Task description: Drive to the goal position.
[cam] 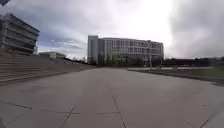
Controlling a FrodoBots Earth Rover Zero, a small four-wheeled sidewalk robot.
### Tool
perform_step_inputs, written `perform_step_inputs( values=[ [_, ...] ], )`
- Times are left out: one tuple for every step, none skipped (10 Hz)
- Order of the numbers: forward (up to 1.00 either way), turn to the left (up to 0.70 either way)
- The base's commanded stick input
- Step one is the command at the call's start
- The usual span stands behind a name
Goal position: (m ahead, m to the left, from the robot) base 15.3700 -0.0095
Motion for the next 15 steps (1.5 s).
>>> perform_step_inputs(
  values=[
    [0.7, 0.34],
    [0.7, 0.14],
    [0.7, 0.02],
    [0.7, 0.01],
    [0.7, 0.0],
    [0.7, 0.02],
    [0.7, 0.02],
    [0.7, 0.02],
    [0.7, 0.02],
    [0.7, 0.02],
    [0.7, 0.02],
    [0.7, 0.02],
    [0.7, 0.02],
    [0.7, 0.0],
    [0.7, 0.0]
  ],
)
